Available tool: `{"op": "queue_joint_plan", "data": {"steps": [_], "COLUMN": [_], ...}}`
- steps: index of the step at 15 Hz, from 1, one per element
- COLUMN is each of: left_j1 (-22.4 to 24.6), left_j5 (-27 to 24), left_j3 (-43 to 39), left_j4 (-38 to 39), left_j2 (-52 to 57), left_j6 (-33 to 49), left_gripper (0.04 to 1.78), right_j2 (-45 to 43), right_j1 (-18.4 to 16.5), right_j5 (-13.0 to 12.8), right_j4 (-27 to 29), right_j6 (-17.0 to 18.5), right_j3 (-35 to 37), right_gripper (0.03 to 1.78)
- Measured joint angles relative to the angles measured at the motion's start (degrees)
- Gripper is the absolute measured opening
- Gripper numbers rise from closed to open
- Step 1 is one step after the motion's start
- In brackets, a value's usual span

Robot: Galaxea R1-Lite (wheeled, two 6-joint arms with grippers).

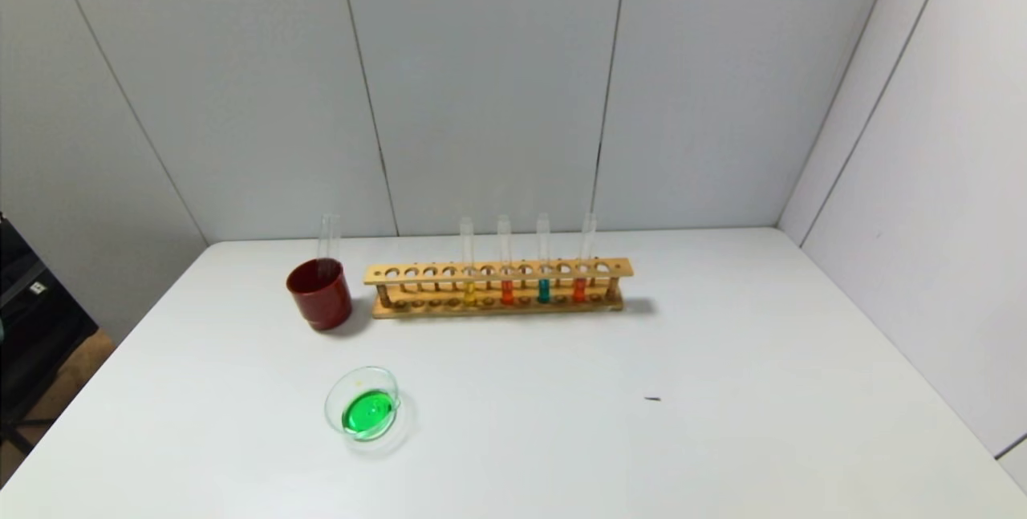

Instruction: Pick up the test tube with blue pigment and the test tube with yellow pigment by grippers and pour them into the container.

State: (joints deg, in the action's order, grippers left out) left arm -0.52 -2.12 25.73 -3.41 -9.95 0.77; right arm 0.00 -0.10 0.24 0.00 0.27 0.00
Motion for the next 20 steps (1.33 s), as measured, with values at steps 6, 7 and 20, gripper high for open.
{"op": "queue_joint_plan", "data": {"steps": [6, 7, 20], "left_j1": [0.3, 0.3, 0.7], "left_j5": [0.0, 0.2, 1.0], "left_j3": [-20.3, -22.6, -21.1], "left_j4": [1.5, 3.2, -9.0], "left_j2": [9.4, 9.7, 10.1], "left_j6": [0.1, 0.3, -4.9], "left_gripper": [1.75, 1.75, 1.75], "right_j2": [0.0, 0.0, 0.0], "right_j1": [0.0, 0.0, 0.0], "right_j5": [0.0, 0.0, 0.0], "right_j4": [0.0, 0.0, 0.0], "right_j6": [0.0, 0.0, -0.1], "right_j3": [0.0, 0.0, 0.0], "right_gripper": [1.75, 1.75, 1.75]}}
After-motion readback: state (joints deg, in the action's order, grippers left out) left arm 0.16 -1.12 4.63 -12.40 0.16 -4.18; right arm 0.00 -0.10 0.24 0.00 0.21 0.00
